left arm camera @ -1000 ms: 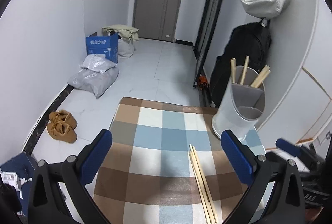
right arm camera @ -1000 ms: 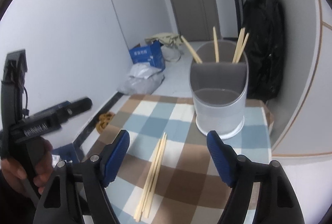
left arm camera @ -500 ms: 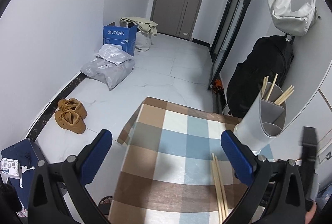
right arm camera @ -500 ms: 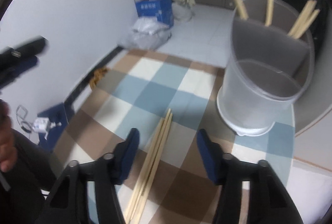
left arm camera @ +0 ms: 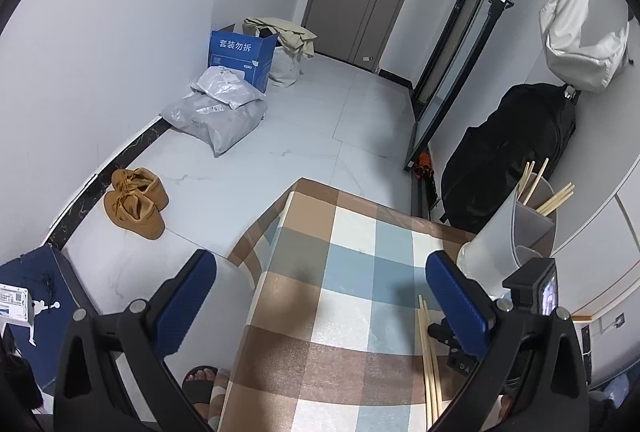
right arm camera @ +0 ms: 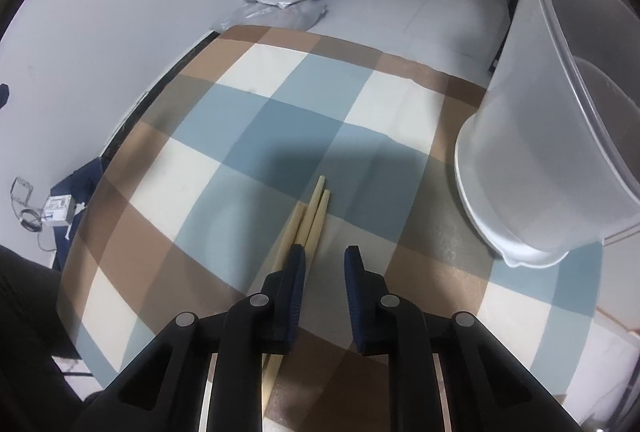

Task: Organize utensils
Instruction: 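Lower the right tool onto the stick bundle and grasp one stick, then grasp a stick with the left tool while the right tool lifts its stick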

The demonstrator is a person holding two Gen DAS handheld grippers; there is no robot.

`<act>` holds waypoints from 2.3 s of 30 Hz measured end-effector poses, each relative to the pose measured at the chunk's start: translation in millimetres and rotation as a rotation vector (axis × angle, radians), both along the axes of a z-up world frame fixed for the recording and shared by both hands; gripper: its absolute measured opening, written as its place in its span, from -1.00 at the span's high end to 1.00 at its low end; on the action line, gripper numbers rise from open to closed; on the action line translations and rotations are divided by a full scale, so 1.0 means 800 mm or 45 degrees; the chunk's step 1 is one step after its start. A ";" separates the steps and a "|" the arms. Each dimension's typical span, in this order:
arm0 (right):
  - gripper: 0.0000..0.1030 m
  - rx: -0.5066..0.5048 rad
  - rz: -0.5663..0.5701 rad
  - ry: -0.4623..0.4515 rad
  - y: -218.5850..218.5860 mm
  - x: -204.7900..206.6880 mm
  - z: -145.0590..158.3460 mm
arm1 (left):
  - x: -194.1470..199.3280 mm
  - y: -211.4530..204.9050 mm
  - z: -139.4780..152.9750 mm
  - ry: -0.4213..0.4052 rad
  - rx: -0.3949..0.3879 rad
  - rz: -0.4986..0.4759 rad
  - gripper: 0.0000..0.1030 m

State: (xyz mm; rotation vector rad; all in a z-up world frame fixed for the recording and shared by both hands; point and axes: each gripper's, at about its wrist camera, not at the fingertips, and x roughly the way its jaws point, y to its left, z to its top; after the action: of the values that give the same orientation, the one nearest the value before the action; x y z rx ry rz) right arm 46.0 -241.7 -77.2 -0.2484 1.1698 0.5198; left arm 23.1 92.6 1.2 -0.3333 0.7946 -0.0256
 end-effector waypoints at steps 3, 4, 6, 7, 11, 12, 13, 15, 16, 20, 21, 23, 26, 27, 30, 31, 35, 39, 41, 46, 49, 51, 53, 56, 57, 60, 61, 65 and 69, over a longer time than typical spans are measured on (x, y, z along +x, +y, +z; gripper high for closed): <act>0.71 -0.039 0.023 -0.007 0.007 0.000 0.003 | -0.001 0.000 0.001 -0.001 -0.004 0.002 -0.98; 0.71 -0.069 0.034 -0.013 0.011 0.001 0.004 | -0.002 0.000 0.001 -0.001 -0.006 0.003 -0.98; 0.71 -0.108 0.038 -0.012 0.015 0.003 0.006 | -0.002 0.001 0.002 -0.002 -0.008 0.004 -0.98; 0.71 -0.121 0.032 -0.007 0.017 0.005 0.007 | -0.002 0.001 0.002 -0.002 -0.008 0.007 -0.98; 0.71 -0.171 -0.001 0.006 0.023 0.016 0.006 | -0.001 0.005 0.002 0.003 -0.005 0.022 -0.98; 0.71 -0.171 -0.002 0.019 0.025 0.019 0.005 | -0.001 0.007 0.001 0.005 -0.009 0.027 -0.97; 0.71 -0.174 -0.002 0.026 0.026 0.022 0.002 | 0.000 0.009 0.001 0.009 -0.015 0.032 -0.98; 0.71 -0.186 -0.001 0.034 0.032 0.025 0.001 | 0.001 0.014 -0.001 0.018 -0.028 0.047 -0.98; 0.72 -0.202 0.003 0.044 0.035 0.026 -0.002 | 0.001 0.016 -0.001 0.022 -0.037 0.052 -0.98; 0.73 -0.214 0.013 0.024 0.040 0.020 0.000 | 0.000 0.020 -0.004 0.039 -0.055 0.070 -0.97; 0.73 -0.202 0.012 0.025 0.038 0.019 0.001 | 0.001 0.020 -0.004 0.043 -0.056 0.070 -0.98; 0.73 -0.177 0.002 0.038 0.035 0.021 0.003 | 0.000 0.019 -0.004 0.049 -0.059 0.068 -0.98; 0.68 -0.172 -0.015 0.051 0.034 0.028 -0.002 | 0.000 0.018 -0.003 0.045 -0.057 0.066 -0.98; 0.68 -0.176 -0.013 0.047 0.036 0.031 -0.002 | 0.000 0.018 -0.002 0.044 -0.055 0.067 -0.98; 0.68 -0.164 -0.035 0.037 0.040 0.033 -0.007 | 0.000 0.019 -0.003 0.045 -0.052 0.073 -0.98; 0.69 -0.161 -0.042 0.032 0.040 0.032 -0.007 | 0.001 0.020 -0.003 0.046 -0.051 0.075 -0.97; 0.91 -0.128 -0.046 0.020 0.033 0.022 -0.006 | 0.001 0.023 -0.005 0.056 -0.044 0.088 -0.97; 0.93 -0.060 -0.082 -0.010 0.019 0.019 0.002 | 0.005 0.018 -0.008 0.074 -0.028 0.100 -0.98; 0.93 0.011 -0.125 -0.027 0.004 0.018 0.015 | 0.006 0.011 -0.013 0.093 -0.008 0.095 -0.98; 0.93 0.198 -0.238 -0.066 -0.057 0.004 0.056 | 0.016 -0.020 -0.037 0.209 0.029 -0.038 -0.98; 0.93 0.329 -0.318 -0.072 -0.100 -0.006 0.071 | 0.021 -0.052 -0.068 0.344 0.003 -0.180 -0.98; 0.93 0.414 -0.375 -0.062 -0.125 -0.010 0.075 | 0.023 -0.069 -0.088 0.438 -0.022 -0.241 -0.97; 0.93 0.490 -0.433 -0.048 -0.152 -0.015 0.077 | 0.024 -0.093 -0.106 0.519 -0.002 -0.281 -0.97; 0.93 0.549 -0.490 -0.063 -0.181 -0.019 0.079 | 0.024 -0.130 -0.113 0.548 0.050 -0.348 -0.97; 0.93 0.563 -0.501 -0.066 -0.188 -0.021 0.079 | 0.023 -0.136 -0.113 0.547 0.069 -0.361 -0.97; 0.93 0.623 -0.552 -0.051 -0.207 -0.023 0.074 | 0.022 -0.157 -0.121 0.562 0.161 -0.374 -0.97; 0.93 0.632 -0.569 -0.046 -0.213 -0.024 0.072 | 0.021 -0.164 -0.126 0.574 0.191 -0.387 -0.97; 0.93 0.635 -0.569 -0.059 -0.224 -0.028 0.074 | 0.018 -0.169 -0.144 0.623 0.350 -0.384 -0.75; 0.93 0.638 -0.547 -0.083 -0.228 -0.034 0.084 | 0.016 -0.146 -0.136 0.619 0.328 -0.369 -0.41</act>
State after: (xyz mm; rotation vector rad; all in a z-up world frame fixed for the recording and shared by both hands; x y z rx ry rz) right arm 19.1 -424.0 -9.9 0.4074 0.9571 0.4027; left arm 35.6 -24.6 -107.9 0.0290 1.3093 -0.1160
